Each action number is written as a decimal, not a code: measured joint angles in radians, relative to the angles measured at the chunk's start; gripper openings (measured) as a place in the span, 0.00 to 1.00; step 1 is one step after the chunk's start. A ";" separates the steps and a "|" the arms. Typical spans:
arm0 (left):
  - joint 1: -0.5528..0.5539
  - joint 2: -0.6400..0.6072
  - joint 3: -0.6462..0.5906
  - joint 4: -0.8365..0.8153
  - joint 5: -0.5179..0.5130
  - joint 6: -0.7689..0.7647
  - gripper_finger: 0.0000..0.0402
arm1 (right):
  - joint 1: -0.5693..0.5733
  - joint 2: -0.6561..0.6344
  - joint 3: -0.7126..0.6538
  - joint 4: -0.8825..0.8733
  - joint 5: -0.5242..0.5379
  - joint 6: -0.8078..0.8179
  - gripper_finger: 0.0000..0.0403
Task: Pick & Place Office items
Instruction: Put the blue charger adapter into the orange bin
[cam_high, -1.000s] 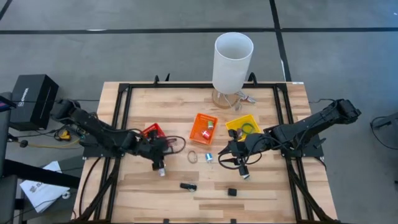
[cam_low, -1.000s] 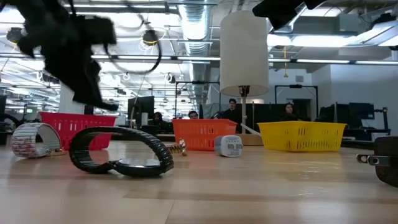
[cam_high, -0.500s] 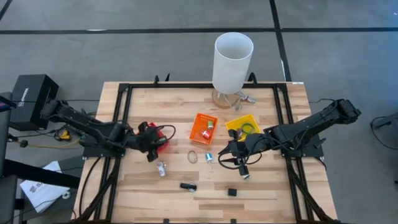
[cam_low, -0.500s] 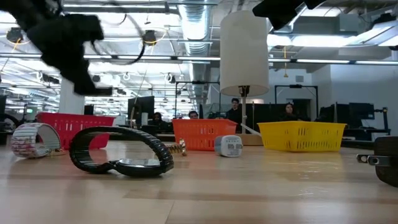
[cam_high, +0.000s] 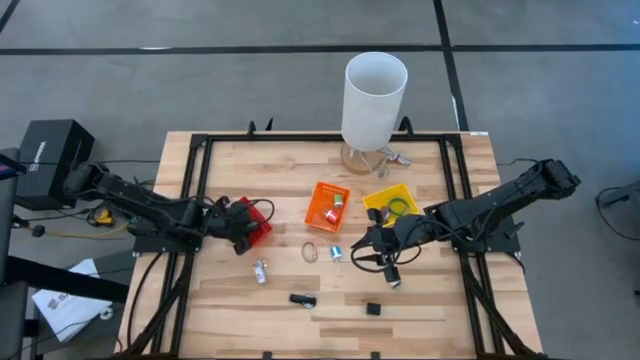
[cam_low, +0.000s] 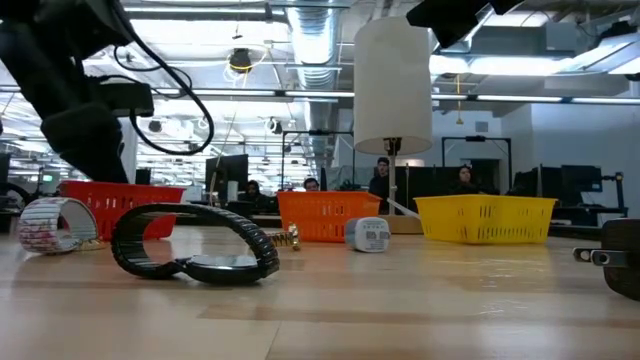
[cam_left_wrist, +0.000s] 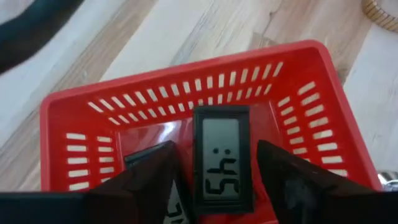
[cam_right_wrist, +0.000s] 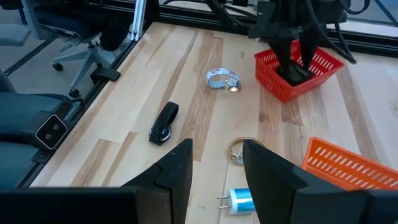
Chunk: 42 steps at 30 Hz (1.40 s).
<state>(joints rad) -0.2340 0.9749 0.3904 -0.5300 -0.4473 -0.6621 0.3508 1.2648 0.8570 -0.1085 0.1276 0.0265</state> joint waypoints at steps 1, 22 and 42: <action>0.000 0.000 0.000 0.002 0.000 0.000 0.57 | 0.000 0.000 0.000 0.000 0.000 0.000 0.33; -0.002 0.000 0.127 0.196 0.012 0.215 0.57 | 0.000 0.000 0.000 0.000 0.000 0.000 0.33; -0.002 0.000 0.127 0.444 0.034 0.397 0.57 | 0.004 0.000 -0.083 0.061 0.033 0.205 0.33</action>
<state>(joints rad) -0.2359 0.9749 0.5174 -0.0862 -0.4129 -0.2653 0.3544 1.2652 0.7744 -0.0471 0.1606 0.2318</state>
